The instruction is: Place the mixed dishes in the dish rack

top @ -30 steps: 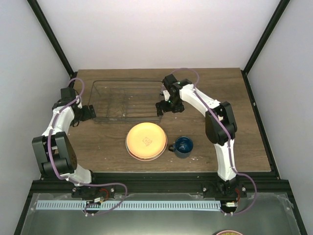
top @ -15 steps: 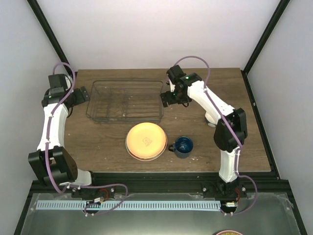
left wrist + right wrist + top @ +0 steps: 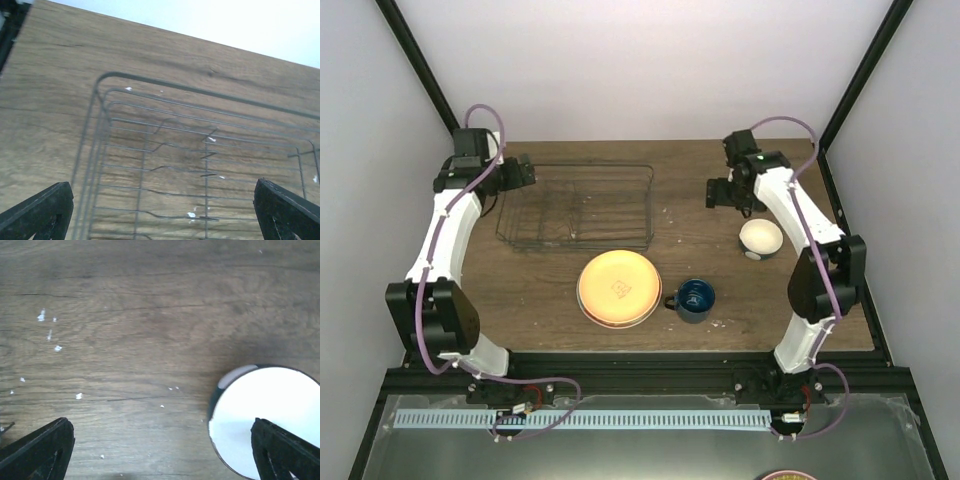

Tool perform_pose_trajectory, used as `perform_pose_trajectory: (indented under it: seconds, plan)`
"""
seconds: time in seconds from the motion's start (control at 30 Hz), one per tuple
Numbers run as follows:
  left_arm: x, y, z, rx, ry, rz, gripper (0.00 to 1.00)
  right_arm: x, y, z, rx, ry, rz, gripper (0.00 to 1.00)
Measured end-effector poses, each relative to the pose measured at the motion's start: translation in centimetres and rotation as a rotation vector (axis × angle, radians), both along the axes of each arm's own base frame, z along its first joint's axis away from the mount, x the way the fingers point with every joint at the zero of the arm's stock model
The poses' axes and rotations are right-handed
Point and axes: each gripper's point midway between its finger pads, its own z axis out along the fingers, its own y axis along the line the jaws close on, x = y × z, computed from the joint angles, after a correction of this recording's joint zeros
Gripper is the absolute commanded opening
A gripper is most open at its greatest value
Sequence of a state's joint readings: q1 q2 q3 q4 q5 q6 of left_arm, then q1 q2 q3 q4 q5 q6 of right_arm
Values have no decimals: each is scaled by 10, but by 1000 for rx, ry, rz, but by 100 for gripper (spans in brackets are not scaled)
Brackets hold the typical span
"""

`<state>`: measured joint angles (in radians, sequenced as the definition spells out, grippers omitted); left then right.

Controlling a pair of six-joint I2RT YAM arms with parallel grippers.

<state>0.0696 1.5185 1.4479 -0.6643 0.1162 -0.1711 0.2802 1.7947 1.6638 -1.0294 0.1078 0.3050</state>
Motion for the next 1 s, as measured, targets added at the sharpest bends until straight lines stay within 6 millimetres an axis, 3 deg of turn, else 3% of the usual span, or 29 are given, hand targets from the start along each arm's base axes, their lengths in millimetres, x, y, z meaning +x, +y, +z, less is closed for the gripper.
perform_pose_trajectory:
  seconds: [0.13,0.27,0.37,0.43,0.57,0.77,1.0]
  plan:
    - [9,-23,-13,-3,32,-74,100,-16,-10,-2,66,12,-12,86]
    - [10,-41,-24,12,56,-127,100,-45,20,-6,100,32,82,79]
    - [11,-49,-29,15,68,-151,100,-80,47,-33,99,118,169,76]
    - [13,-49,-31,18,73,-154,100,-103,52,-51,97,185,194,75]
    - [18,-49,-29,25,68,-160,100,-142,36,-64,85,260,154,75]
    - [28,-50,-29,26,66,-173,100,-164,20,-38,102,198,99,72]
    - [30,-54,-40,14,98,-187,100,-195,13,-65,111,292,61,72]
